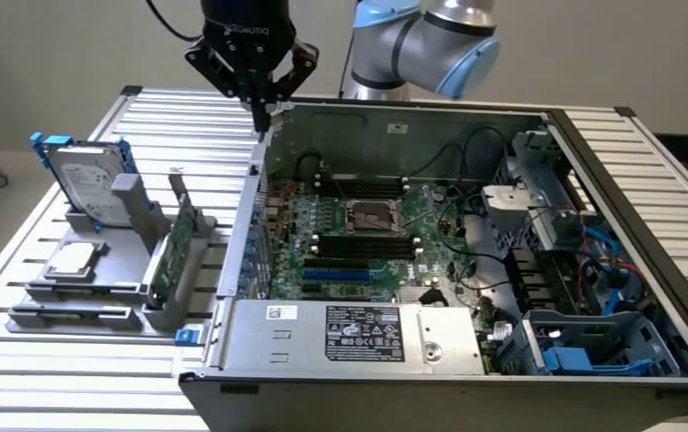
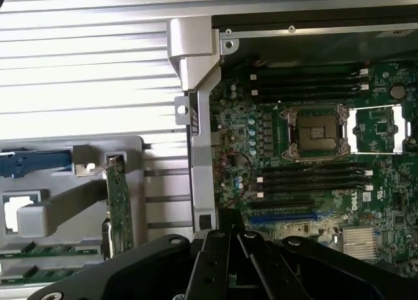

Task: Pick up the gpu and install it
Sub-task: 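Reach for the gpu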

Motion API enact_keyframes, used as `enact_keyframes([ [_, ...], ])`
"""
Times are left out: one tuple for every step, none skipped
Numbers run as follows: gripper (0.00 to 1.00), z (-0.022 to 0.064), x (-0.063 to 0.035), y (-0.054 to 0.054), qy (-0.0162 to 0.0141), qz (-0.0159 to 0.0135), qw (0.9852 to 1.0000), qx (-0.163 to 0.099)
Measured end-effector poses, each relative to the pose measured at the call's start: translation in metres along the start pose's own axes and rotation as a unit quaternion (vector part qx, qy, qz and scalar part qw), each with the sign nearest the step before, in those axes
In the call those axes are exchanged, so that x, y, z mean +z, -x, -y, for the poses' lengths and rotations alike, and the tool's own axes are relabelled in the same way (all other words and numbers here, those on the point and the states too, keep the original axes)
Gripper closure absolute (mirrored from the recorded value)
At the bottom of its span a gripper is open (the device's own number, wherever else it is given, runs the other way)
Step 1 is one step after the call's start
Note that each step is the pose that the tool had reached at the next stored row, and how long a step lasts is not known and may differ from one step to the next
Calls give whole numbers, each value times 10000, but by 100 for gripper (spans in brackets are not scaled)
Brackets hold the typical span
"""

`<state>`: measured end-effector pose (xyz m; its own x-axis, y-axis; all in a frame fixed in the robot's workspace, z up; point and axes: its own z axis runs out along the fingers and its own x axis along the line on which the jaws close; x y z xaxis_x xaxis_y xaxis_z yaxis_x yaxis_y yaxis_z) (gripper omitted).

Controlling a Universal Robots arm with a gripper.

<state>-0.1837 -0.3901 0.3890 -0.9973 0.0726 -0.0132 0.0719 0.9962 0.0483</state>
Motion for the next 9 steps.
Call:
enact_keyframes([
  [89,-2,5,-45,0,-2,10000,-1],
  [89,-5,10,-91,0,-4,10000,0],
  [89,-8,15,-140,-1,-6,10000,0],
  [89,-11,22,-186,0,-7,10000,0],
  [89,-13,27,-231,-1,-9,10000,0],
  [89,-16,33,-276,-1,-11,10000,0],
  [89,-19,40,-320,-1,-12,10000,1],
  [89,-21,46,-367,-1,-14,10000,0],
  [89,-24,53,-415,-1,-15,10000,0],
])
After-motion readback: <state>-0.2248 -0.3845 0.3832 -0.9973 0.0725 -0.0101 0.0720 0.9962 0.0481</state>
